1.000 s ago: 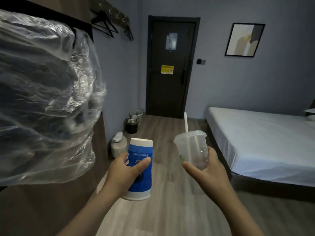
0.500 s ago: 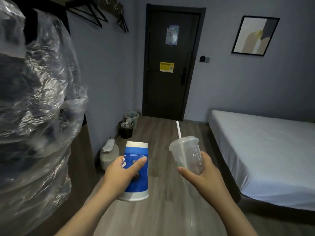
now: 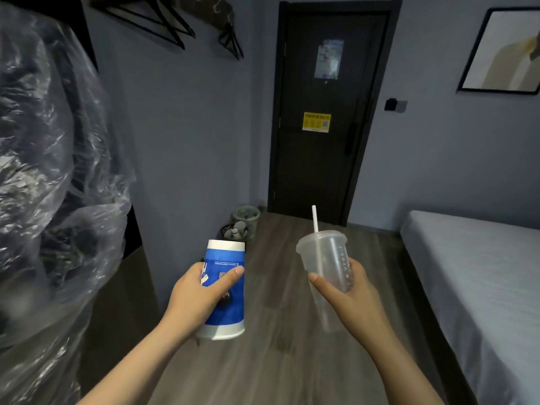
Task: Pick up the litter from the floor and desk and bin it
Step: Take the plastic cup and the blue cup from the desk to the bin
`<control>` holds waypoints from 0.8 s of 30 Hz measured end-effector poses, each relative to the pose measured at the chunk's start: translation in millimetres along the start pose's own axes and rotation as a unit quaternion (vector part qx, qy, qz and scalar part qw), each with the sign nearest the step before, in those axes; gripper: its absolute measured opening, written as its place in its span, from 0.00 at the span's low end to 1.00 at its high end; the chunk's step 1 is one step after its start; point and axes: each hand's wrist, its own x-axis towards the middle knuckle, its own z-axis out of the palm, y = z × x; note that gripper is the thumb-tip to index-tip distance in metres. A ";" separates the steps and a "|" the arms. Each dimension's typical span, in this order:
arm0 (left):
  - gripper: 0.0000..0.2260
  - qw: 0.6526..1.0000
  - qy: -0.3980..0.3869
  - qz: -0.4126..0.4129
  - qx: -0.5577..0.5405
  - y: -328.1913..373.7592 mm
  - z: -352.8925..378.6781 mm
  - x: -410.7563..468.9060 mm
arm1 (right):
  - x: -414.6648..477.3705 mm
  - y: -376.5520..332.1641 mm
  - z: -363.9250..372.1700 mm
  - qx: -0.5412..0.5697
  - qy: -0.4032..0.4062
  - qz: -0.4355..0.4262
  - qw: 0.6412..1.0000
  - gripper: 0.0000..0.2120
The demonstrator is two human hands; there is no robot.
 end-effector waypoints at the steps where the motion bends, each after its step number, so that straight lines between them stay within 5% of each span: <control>1: 0.24 1.000 0.004 -0.005 0.000 -0.2 4.4 17.7 | 19.7 2.3 4.2 0.000 -0.004 -0.002 1.000 0.35; 8: 0.18 0.998 -0.006 -0.063 0.014 -14.0 35.4 139.3 | 146.5 22.8 42.8 -0.024 -0.036 0.015 0.999 0.30; 21: 0.31 0.990 -0.057 -0.130 0.003 -50.7 56.5 435.7 | 402.3 27.5 147.5 -0.061 -0.053 0.084 0.993 0.32; 24: 0.22 0.989 -0.051 -0.141 -0.006 -61.6 66.7 484.1 | 448.2 35.9 168.6 -0.071 -0.066 0.105 0.990 0.33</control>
